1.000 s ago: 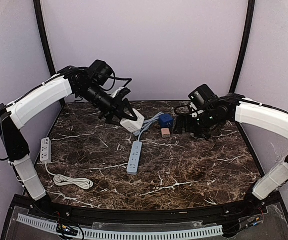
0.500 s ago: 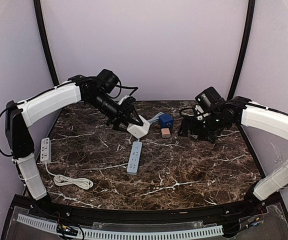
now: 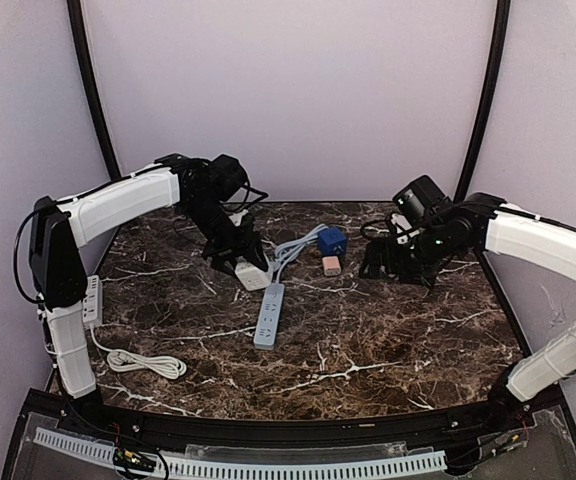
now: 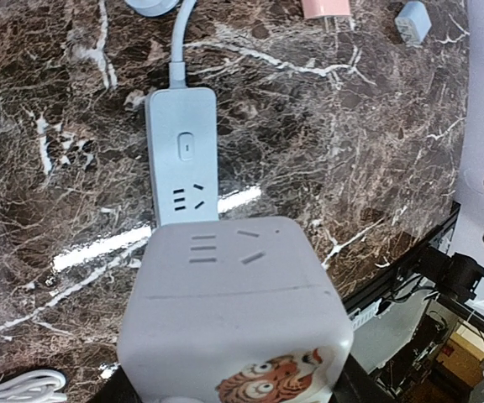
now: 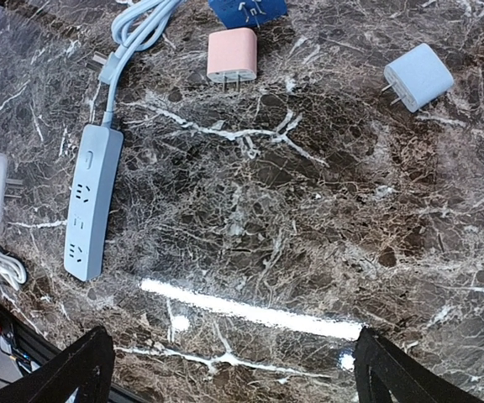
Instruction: Insert the plug
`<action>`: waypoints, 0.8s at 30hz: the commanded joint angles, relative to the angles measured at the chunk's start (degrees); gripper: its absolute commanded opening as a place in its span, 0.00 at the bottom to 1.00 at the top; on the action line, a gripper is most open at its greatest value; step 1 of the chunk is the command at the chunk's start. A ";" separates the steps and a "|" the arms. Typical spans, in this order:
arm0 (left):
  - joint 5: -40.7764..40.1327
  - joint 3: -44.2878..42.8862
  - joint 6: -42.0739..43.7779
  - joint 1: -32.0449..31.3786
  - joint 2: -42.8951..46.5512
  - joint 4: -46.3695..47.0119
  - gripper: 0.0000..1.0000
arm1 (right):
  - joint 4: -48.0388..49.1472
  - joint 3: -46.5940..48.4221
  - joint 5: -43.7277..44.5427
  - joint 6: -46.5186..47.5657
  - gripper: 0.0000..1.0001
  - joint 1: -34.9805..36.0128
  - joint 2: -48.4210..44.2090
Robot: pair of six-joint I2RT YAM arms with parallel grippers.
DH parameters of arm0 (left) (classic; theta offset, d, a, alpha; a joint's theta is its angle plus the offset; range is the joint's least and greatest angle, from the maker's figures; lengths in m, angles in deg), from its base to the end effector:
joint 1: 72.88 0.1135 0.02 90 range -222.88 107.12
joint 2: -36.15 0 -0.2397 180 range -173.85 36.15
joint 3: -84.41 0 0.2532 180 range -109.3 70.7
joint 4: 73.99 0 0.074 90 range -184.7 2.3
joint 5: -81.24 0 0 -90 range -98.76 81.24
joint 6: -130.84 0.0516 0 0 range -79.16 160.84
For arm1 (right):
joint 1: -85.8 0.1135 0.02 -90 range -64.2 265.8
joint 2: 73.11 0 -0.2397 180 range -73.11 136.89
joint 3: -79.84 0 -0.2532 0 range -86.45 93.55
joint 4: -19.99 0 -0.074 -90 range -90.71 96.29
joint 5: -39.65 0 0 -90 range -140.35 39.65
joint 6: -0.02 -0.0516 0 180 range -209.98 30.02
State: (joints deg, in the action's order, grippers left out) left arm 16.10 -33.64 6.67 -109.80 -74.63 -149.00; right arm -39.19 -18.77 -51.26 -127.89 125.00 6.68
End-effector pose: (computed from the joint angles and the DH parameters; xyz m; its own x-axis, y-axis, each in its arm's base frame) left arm 0.3083 -0.2588 0.2578 -0.9898 0.1063 -0.0949 0.1407 0.8333 -0.5347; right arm 0.2304 0.1889 0.2505 -0.9085 0.0518 -0.4148 -0.1019 0.9349 0.3400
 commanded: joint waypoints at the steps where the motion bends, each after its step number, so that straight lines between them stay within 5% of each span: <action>1: -3.77 -1.58 1.19 -0.61 -0.63 -3.43 0.01 | -0.44 -1.19 -0.92 0.64 0.99 -0.49 -2.21; 24: -0.12 -5.08 4.23 -1.27 -8.52 -4.10 0.01 | 0.82 -5.38 -1.99 -3.03 0.99 -0.44 -4.95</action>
State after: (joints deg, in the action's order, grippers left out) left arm 14.86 -37.18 9.31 -110.72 -82.61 -151.75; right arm -39.34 -23.45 -52.55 -129.77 125.00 3.58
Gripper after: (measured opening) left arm 0.531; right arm 0.986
